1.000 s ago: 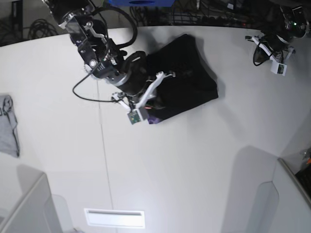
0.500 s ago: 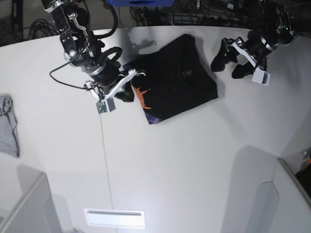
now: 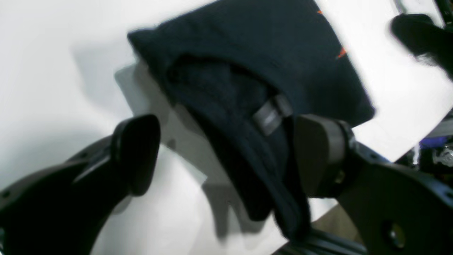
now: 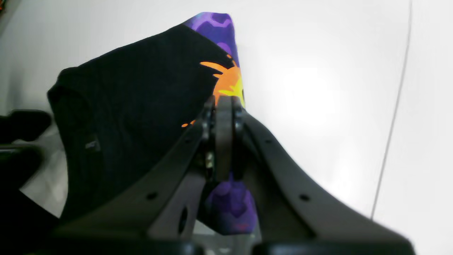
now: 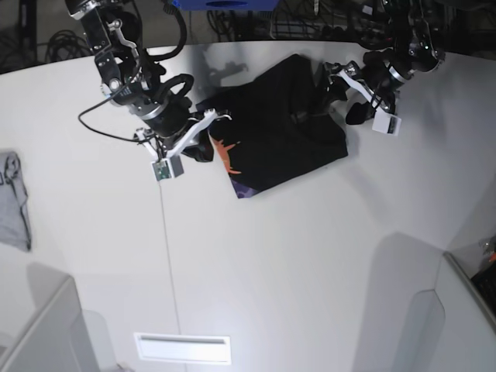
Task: Fold the T-shirt properly
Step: 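Grasp the bundle edge with the left gripper and rotate it upright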
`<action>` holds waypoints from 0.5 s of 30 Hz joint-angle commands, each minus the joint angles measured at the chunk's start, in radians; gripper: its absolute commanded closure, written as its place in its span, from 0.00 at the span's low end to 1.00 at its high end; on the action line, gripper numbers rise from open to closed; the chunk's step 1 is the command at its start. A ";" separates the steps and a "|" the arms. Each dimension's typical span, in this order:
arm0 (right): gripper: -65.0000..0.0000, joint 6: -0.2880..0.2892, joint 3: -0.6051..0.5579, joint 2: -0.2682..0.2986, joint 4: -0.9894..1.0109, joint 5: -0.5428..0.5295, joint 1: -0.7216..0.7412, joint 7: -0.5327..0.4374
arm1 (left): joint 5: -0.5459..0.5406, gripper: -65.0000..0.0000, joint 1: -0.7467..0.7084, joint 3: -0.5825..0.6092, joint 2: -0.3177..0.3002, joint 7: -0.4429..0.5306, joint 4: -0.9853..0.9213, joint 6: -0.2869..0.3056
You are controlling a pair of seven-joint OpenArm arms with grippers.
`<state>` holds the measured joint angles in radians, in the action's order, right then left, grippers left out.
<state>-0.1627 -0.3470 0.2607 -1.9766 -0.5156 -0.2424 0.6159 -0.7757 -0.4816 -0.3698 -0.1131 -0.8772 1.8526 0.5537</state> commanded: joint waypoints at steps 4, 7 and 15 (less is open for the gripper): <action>1.00 0.010 0.002 -0.001 -0.019 -0.004 0.008 -0.023 | 0.009 0.12 0.019 -0.001 0.014 0.013 -0.063 -0.050; 1.00 0.010 0.002 -0.001 -0.019 -0.004 0.008 -0.023 | 0.006 0.12 0.044 0.019 0.019 0.013 -0.104 -0.106; 1.00 0.010 0.010 0.001 -0.020 -0.004 -0.010 -0.023 | 0.011 0.12 0.097 0.110 0.020 0.014 -0.167 -0.113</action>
<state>-0.1627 -0.3420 0.2573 -1.9766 -0.5159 -0.2562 0.6125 -0.7750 -0.3862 -0.2626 -0.0891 -0.8455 1.6840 0.4461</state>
